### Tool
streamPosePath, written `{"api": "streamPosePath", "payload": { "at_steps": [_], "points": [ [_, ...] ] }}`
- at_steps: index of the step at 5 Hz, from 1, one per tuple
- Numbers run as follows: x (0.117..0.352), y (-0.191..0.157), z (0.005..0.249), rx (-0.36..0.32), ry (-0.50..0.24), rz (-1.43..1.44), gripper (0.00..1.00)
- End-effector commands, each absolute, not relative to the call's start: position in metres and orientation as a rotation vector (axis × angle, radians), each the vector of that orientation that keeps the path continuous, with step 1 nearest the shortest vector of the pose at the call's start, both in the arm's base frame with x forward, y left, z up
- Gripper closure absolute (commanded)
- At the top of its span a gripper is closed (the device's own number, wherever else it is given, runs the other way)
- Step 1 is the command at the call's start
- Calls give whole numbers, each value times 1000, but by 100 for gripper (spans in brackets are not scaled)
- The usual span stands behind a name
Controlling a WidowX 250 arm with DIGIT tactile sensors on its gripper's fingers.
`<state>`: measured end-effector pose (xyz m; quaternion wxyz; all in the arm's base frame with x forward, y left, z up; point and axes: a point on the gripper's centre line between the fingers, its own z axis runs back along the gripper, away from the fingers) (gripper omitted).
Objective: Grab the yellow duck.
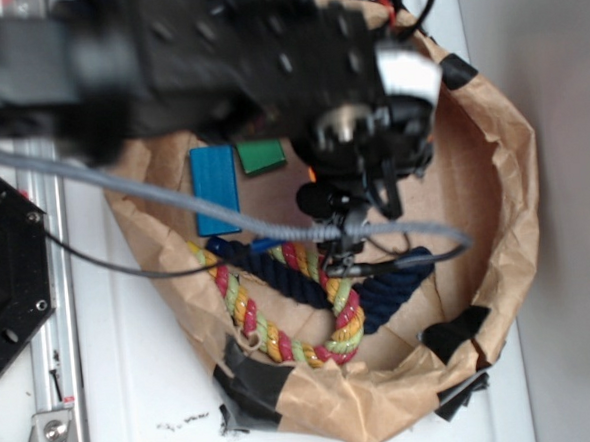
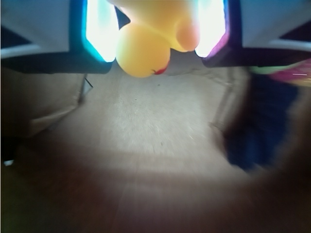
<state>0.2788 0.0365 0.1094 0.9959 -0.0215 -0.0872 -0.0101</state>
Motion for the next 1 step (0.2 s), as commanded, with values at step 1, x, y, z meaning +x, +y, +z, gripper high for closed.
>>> {"api": "streamPosePath", "payload": {
  "at_steps": [1],
  "points": [
    [286, 27, 176, -26, -229, 48, 100]
  ]
}}
